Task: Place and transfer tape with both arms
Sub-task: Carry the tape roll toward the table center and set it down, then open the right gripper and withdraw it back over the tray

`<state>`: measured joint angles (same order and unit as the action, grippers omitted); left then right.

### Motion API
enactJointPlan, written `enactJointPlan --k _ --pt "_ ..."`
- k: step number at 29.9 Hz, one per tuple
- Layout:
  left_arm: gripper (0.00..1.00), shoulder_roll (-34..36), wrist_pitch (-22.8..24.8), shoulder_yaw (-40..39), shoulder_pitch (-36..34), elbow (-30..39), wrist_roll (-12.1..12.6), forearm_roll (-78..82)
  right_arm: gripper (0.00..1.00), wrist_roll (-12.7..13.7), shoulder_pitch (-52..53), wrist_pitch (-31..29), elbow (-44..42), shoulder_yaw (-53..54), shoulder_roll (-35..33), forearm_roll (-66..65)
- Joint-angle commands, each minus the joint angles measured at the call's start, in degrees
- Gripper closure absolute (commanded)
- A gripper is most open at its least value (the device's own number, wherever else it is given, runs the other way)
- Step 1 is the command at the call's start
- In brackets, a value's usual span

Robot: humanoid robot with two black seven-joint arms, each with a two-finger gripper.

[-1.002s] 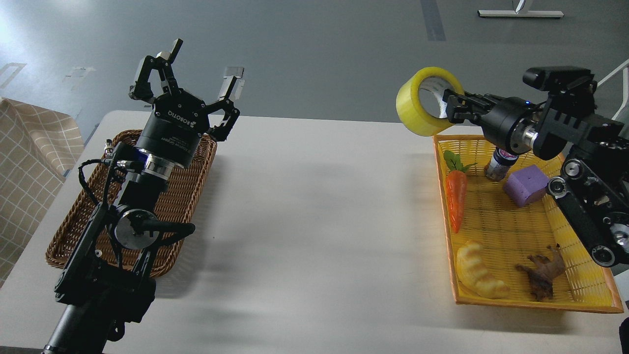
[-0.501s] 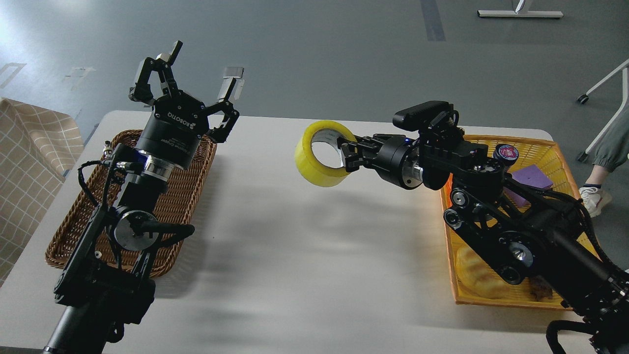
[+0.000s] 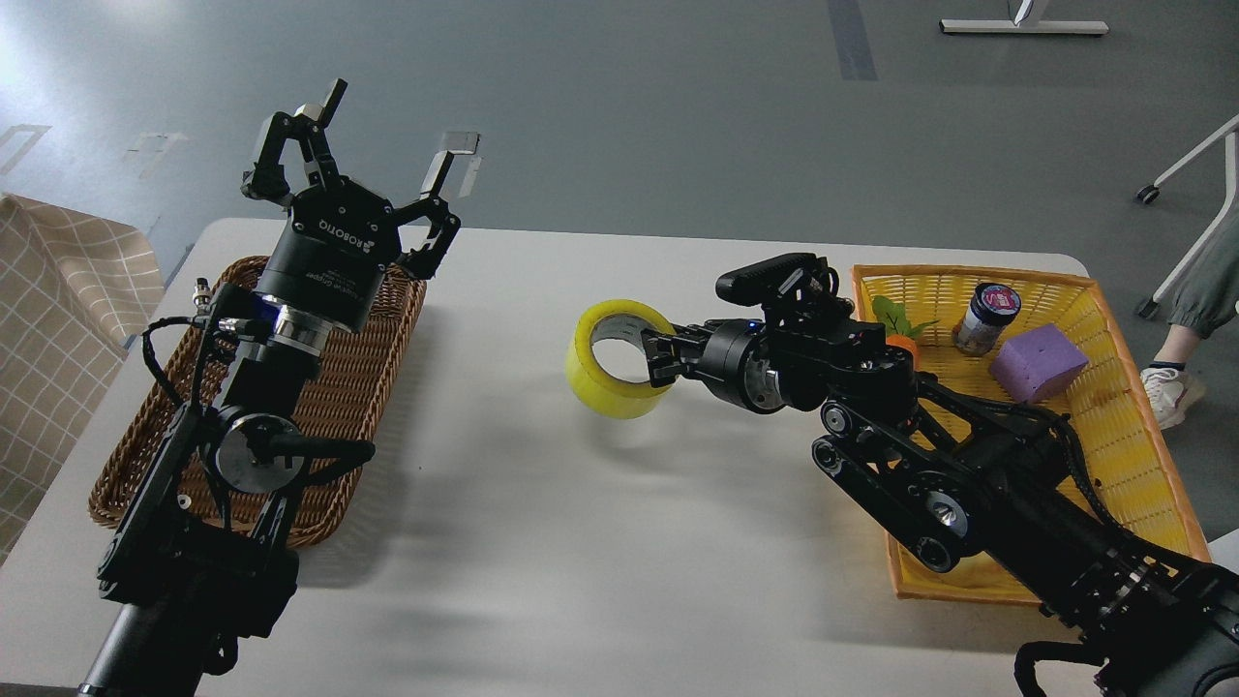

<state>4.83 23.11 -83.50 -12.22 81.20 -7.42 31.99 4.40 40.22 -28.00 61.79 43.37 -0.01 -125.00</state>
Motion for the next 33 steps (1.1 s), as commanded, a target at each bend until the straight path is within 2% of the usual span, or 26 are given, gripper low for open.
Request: enactJointPlan --k 1,8,13,14,15,16,25,27,28,29,31,33 --pt "0.01 0.00 0.00 0.00 0.00 -0.08 -0.05 0.00 0.83 -0.09 -0.40 0.00 -0.62 -0.65 0.01 0.00" --pt "0.01 0.00 0.00 -0.09 0.00 -0.08 -0.05 0.00 0.82 -0.09 -0.75 0.00 -0.97 -1.36 0.01 0.00" --pt "0.01 0.44 0.00 -0.44 0.09 0.09 -0.05 -0.09 0.66 -0.01 -0.84 0.00 -3.77 -1.27 0.01 0.00" --pt "0.01 0.70 0.00 -0.61 0.35 0.01 -0.05 0.00 0.56 -0.01 -0.84 0.00 -4.30 -1.27 0.01 0.00" --pt "0.01 0.88 0.00 -0.79 0.53 0.01 -0.05 0.00 0.53 -0.01 -0.84 0.00 -4.39 -1.27 0.01 0.00" --pt "0.01 0.88 0.00 -0.88 0.70 0.09 -0.05 -0.09 0.44 -0.01 -0.93 0.00 -4.57 -1.27 0.01 0.00" --pt "0.01 1.23 0.00 -0.97 1.14 0.09 -0.05 -0.09 0.43 -0.44 -3.13 0.00 -4.40 -0.39 0.01 0.00" --pt "0.01 1.23 0.00 -0.88 1.06 0.01 -0.05 0.00 0.28 -0.44 -3.13 0.49 -4.04 0.39 0.01 0.00" --pt "0.01 1.23 0.00 -0.88 1.06 0.01 -0.05 0.00 0.16 -0.62 -3.13 2.67 -3.69 1.36 0.01 0.28" --pt "0.01 1.23 0.00 -0.88 1.06 0.01 -0.05 0.00 0.10 -0.71 -3.13 4.78 -3.17 2.41 0.01 1.59" --pt "0.01 1.23 0.00 -0.88 1.06 0.01 0.04 0.00 0.05 -0.71 -3.04 7.51 -1.42 3.56 0.01 3.87" --pt "0.01 1.23 0.00 -0.79 1.06 0.01 0.04 0.00 0.04 -0.71 -2.86 8.31 -0.27 4.00 0.01 5.29"
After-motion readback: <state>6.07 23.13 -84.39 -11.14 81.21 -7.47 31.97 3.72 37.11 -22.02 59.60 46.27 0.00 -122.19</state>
